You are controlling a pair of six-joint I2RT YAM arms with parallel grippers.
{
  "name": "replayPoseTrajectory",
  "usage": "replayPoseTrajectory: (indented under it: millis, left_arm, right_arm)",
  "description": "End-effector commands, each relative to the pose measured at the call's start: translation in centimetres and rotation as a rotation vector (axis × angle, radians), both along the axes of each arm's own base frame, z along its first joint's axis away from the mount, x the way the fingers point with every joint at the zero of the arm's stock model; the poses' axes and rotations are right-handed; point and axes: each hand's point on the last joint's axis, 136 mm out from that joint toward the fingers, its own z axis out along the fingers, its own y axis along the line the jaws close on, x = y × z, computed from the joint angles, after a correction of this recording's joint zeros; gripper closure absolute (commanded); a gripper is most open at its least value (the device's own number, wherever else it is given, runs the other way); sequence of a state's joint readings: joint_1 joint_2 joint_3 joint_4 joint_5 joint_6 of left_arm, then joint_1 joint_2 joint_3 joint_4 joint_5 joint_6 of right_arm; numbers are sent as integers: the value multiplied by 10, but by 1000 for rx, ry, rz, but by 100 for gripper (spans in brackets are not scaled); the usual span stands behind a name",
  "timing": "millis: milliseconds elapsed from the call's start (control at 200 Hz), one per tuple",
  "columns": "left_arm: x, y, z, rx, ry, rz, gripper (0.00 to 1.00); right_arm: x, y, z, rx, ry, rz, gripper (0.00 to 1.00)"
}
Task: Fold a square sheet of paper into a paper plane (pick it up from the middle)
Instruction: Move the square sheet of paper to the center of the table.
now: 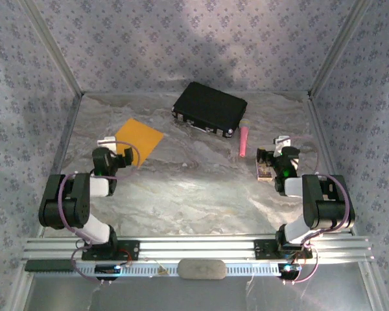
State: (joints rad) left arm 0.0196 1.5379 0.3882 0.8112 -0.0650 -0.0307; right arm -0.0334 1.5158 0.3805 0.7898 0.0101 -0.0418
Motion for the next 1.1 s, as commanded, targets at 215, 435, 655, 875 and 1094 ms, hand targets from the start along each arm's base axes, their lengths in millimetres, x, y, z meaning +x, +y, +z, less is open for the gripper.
replayPoseTrajectory:
  millis: [215,435,655,875,1094]
  left_arm:
    - [7,0,12,0,-33,5,0]
    - [8,0,12,-2,-33,6,0]
    - [7,0,12,-1,-32,5,0]
    - [8,0,12,-2,-32,6,0]
    - [5,-13,14,33,-40,-47,1]
  right_arm:
    - [5,-1,5,16,-12,0,1]
    - [5,-2,4,25,-11,1,1]
    - [6,-2,6,27,-13,2,1]
    - [6,-2,5,25,-12,1,1]
    - [1,5,9,-30,-47,1,1]
